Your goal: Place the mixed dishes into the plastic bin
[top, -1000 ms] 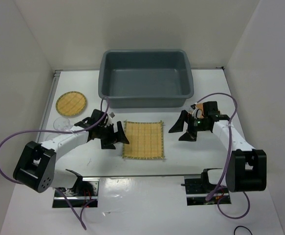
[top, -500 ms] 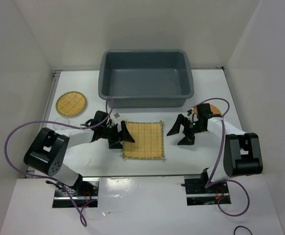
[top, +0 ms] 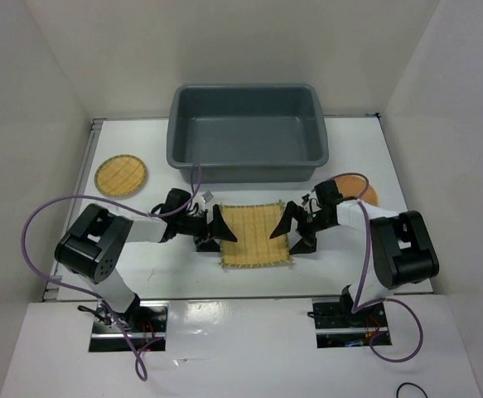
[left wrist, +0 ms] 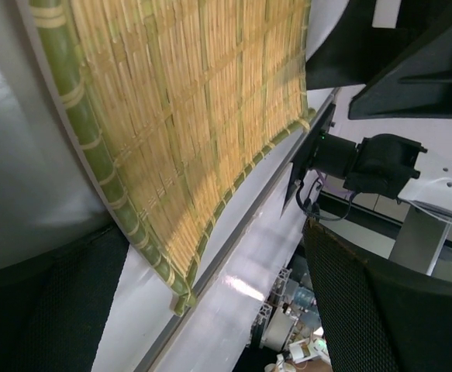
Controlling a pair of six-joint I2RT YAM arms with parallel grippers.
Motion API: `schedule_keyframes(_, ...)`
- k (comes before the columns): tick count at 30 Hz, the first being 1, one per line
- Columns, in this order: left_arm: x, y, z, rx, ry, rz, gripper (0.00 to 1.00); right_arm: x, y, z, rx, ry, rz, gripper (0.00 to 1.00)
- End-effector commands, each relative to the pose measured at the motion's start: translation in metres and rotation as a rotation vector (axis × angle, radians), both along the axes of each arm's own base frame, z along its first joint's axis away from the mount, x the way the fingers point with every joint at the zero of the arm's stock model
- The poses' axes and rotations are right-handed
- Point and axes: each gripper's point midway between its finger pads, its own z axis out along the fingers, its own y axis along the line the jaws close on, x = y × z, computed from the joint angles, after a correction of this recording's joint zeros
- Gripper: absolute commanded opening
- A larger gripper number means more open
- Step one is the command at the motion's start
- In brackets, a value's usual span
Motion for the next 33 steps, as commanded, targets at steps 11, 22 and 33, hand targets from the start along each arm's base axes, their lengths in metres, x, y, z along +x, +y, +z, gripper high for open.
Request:
schedule_keyframes(11, -0.014, -0.025, 0.011, -0.067, -0.042, -0.007, 1.0, 0.007, 0.014, 0.0, 0.077, -0.016, -0.032, 0.43)
schedule_keyframes(22, -0.032, -0.05, 0.0, -0.059, -0.006, -0.083, 1.0, 0.01, 0.02, 0.034, 0.157, -0.161, -0.003, 0.06)
schedule_keyframes(33, -0.033, -0.082, 0.02, -0.085, -0.048, -0.13, 0.86, 0.01, 0.027, 0.065, 0.256, -0.246, -0.008, 0.19)
